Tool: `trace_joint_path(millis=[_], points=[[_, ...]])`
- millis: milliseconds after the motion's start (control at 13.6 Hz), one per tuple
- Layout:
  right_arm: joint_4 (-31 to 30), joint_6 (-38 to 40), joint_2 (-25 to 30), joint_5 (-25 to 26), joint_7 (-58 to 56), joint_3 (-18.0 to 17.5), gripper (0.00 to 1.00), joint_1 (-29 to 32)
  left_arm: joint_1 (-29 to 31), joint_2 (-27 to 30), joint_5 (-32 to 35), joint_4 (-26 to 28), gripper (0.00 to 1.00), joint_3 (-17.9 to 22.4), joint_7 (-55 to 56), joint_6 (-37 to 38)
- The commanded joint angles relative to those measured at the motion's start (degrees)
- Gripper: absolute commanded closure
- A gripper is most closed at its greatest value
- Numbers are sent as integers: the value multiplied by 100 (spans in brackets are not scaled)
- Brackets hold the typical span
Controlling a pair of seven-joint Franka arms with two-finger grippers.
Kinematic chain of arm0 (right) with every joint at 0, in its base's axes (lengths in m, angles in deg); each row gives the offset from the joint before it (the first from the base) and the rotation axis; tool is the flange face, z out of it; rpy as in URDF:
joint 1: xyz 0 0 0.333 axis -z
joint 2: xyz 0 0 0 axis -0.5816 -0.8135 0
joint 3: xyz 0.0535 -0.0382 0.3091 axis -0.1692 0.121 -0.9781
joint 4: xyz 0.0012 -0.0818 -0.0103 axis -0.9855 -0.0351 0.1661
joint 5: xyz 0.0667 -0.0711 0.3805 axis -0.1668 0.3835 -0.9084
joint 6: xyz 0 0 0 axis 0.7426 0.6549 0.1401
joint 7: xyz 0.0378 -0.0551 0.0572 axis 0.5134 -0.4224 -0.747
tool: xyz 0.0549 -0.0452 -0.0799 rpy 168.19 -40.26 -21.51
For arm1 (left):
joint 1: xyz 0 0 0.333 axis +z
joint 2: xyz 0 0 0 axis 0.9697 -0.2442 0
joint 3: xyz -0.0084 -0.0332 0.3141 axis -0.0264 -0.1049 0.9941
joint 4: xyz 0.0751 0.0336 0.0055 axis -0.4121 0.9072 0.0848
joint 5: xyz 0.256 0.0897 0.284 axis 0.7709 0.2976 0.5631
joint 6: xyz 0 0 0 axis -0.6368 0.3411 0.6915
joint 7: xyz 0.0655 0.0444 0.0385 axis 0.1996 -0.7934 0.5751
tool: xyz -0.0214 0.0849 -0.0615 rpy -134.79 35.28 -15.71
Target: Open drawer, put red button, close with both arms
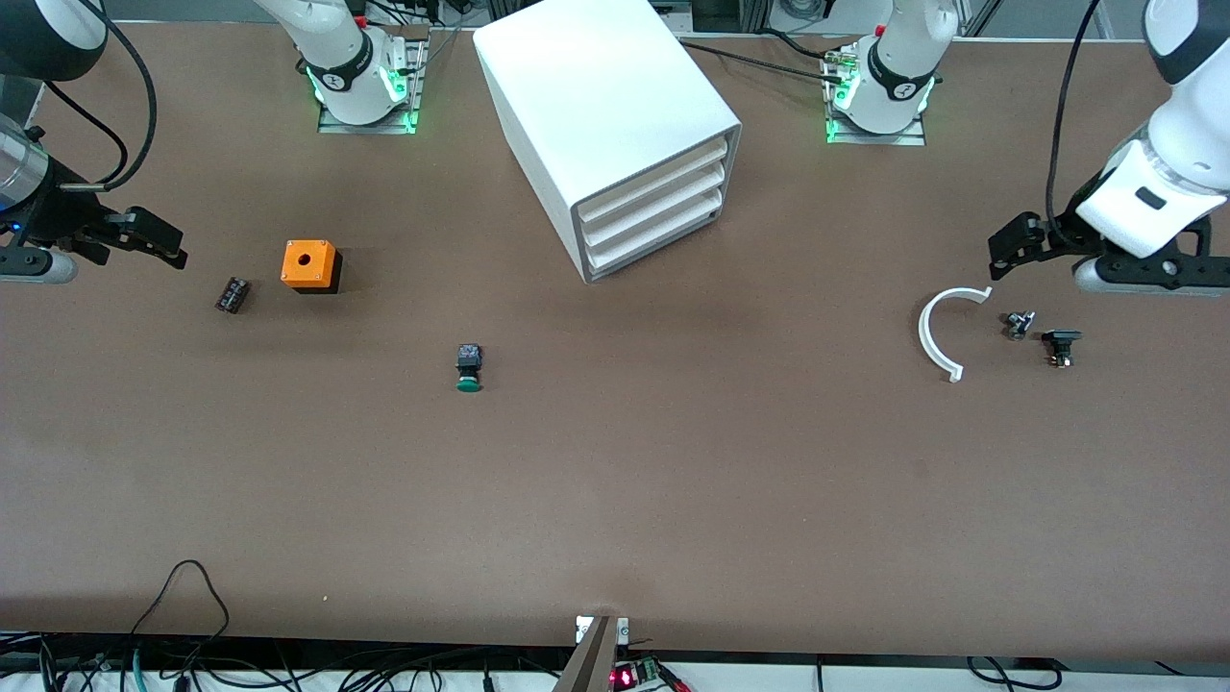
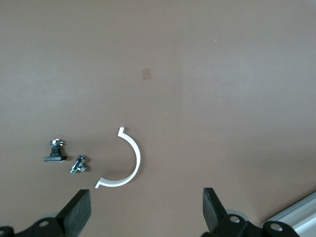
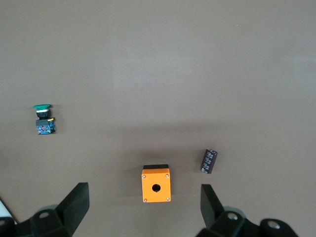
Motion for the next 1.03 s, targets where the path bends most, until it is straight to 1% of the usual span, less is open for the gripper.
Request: trace_joint_path(millis=[0, 147, 956], points=[[93, 91, -36, -96, -89, 19, 0, 9, 41, 70, 7, -67, 0, -2, -193, 305], [93, 91, -36, -96, -89, 19, 0, 9, 147, 70, 7, -67, 0, -2, -211, 314], [84, 100, -36, -96, -71, 27, 0, 9, 191, 61, -46, -76, 0, -2, -211, 305]])
